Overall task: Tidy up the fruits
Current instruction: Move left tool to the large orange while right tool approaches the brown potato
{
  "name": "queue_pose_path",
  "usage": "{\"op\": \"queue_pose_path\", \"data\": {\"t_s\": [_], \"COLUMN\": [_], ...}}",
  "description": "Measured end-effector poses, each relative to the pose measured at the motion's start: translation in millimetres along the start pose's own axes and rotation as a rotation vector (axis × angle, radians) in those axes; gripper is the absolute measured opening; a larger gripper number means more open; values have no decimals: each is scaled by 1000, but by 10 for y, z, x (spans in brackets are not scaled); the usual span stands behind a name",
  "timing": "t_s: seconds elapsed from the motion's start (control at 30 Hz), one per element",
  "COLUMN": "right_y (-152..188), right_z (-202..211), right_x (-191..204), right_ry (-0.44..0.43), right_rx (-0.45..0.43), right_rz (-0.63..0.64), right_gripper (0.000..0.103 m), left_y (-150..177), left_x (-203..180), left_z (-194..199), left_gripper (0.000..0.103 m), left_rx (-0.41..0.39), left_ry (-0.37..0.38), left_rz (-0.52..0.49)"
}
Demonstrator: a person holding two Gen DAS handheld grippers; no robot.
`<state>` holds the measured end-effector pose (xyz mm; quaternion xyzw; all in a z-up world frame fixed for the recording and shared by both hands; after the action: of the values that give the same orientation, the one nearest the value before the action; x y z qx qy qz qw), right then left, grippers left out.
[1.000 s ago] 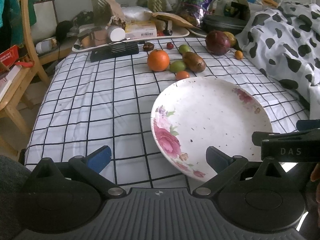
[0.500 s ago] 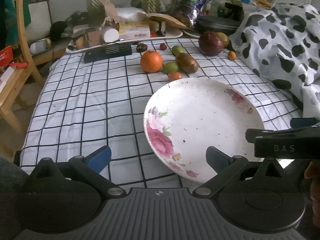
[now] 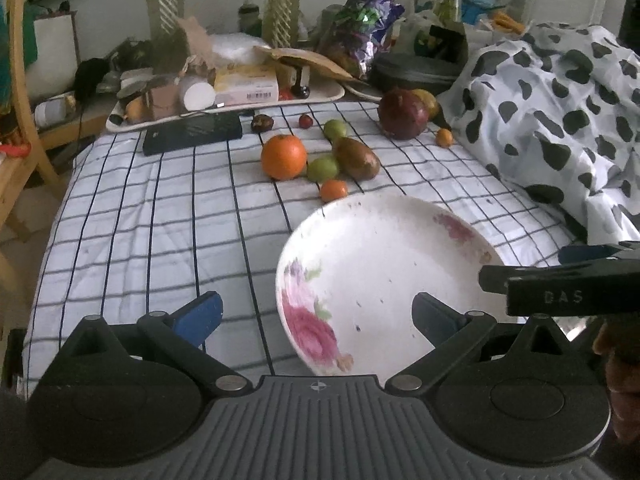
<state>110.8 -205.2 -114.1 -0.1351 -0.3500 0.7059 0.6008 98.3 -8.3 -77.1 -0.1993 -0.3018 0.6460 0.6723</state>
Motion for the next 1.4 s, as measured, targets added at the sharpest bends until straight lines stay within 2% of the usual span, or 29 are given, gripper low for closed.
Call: {"op": "queue_pose_path", "data": {"t_s": [0.27,0.43,0.8,0.83,0.87,0.9,1.0,1.13,1.27,1.4], "right_y": [-210,-361,-646,-672,-693,-714,-786,-894,-1010,-1095], "right_z": [-115,-218,-459,-481,-501,-523,-595,-703,-802,-903], "right_x": [-70,-141,-162,-159,-152,-147,-123,-100,-103,-145], "right_ry": [7,12,-90,-97,-101,-103,-134,-183,-193,-186], "right_rx": [-37,-70,-77,-76,-75,-71,-63,-58,-59,-51], "right_rz": [35,54,79,84,91,97,105,92,102,107], "right_gripper": [103,103,103,103,103,103,103,103,103,103], "left_y": [-190,-317,-624,-645,-676,-696,-742,-834,-924,-1009], "left_x": [116,189,291,289,288,281,275,243,227,190], "left_z": [-214,-303,-687,-713,-748,-781,-895,-1018,-1148,-1276], "left_gripper": [103,102,101,99,86,82,79,77,61,57], "left_rx": [-6,-28,-46,-45,-46,-43,-39,-36,-31,-17], "left_ry": [22,63,47,52,55,56,36,54,68,101], "left_rz": [23,59,35,34,29,18,-17,-29,-38,-26]}}
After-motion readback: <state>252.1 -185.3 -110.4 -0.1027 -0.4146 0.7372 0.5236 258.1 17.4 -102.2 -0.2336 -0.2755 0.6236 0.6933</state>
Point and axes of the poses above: each gripper's, at about its wrist camera, not at the fingertips, and z roughly against the way its jaws point, x to its left, y to its underside, the point moved 10 cm from there along -z, roughly the way its jaws point, and after that the axes turned 15 degrees about -y, right-handed, at the moved point
